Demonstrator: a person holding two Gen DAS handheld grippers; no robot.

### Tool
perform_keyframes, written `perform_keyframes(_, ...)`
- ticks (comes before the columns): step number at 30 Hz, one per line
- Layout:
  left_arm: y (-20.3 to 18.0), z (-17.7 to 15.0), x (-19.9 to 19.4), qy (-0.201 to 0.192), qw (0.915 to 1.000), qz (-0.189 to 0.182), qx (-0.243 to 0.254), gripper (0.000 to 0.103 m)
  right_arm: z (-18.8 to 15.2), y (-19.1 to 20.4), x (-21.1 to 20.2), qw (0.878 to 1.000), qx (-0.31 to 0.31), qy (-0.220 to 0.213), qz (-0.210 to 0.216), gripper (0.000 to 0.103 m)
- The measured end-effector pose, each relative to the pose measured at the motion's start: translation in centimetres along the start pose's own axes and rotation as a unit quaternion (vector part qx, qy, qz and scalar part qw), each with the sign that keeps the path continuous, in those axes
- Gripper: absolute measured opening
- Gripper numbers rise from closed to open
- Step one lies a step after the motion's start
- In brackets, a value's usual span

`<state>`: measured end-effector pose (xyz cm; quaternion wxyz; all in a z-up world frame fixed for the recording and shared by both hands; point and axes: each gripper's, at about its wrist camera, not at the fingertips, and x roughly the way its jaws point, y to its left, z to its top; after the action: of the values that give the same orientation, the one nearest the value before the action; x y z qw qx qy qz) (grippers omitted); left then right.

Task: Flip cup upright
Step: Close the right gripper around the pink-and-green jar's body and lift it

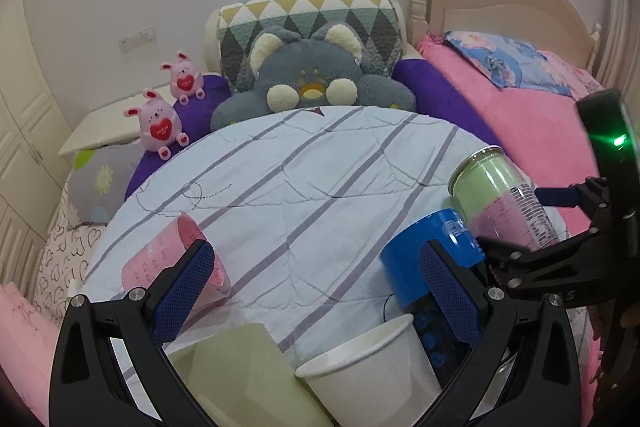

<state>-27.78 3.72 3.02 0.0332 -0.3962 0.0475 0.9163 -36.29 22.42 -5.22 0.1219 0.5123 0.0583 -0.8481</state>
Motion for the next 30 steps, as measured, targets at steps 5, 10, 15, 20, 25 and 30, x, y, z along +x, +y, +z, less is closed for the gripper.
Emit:
perform_keyframes(5, 0.2, -0.1, 0.1, 0.001, 1.0, 0.001, -0.003, 0.103, -0.4, -0.4, 0.5, 0.998, 0.023, 0.024, 0.054, 0.076)
perform_keyframes(10, 0.8, -0.1, -0.3, 0.001, 0.9999, -0.007, -0.014, 0.103, -0.8, -0.3, -0.7, 0.999, 0.021, 0.014, 0.026, 0.076)
perform_keyframes(15, 1.0, -0.1, -1.0, -0.005, 0.9998, -0.006, -0.016, 0.103, -1.0, -0.3, -1.3, 0.999, 0.03, 0.007, 0.028, 0.075)
perform_keyframes(20, 1.3, -0.3, -2.1, -0.014, 0.9996, -0.011, -0.021, 0.103, -1.1, -0.2, -1.6, 0.999, 0.04, 0.004, 0.03, 0.075)
perform_keyframes(25, 1.4, -0.5, -3.2, -0.02, 0.9995, -0.01, -0.023, 0.103, -1.7, -0.3, -2.8, 0.998, 0.049, -0.005, 0.035, 0.075)
perform_keyframes(30, 1.5, -1.0, -4.6, -0.028, 0.9992, -0.012, -0.026, 0.103, -2.4, 0.1, -4.8, 0.998, 0.051, -0.024, 0.034, 0.075)
